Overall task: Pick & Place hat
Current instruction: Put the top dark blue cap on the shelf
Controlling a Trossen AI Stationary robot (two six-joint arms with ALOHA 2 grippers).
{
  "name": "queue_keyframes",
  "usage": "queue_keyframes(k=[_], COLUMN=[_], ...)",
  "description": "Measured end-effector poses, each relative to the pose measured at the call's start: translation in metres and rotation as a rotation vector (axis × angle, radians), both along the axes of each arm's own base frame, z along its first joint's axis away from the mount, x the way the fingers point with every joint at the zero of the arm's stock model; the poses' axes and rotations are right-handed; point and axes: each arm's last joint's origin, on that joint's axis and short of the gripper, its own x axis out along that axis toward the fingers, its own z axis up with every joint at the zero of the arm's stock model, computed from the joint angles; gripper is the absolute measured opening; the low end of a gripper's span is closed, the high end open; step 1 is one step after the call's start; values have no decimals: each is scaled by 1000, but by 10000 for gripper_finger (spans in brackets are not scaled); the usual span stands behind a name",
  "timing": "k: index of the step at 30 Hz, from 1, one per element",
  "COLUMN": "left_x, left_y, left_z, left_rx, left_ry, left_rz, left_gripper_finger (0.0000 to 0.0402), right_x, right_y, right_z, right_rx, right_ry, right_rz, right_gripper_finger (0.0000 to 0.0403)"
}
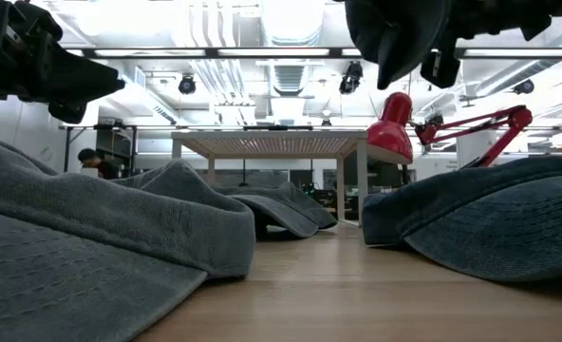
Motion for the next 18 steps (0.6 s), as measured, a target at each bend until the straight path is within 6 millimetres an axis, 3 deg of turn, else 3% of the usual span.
queue_keyframes(k=[8,18], left_x=[0,0], left_y=[0,0], left_z=[0,0], left_rx=[0,1], left_ry=[1,2], left_rz=[0,0], left_gripper_finger=[122,122], right_x=[21,66], right_y=[-9,-32], right_z=[34,68], right_rx=[-69,-191], right_ry=[4,428], right_rz=[-37,-153], right_gripper_finger=[15,18])
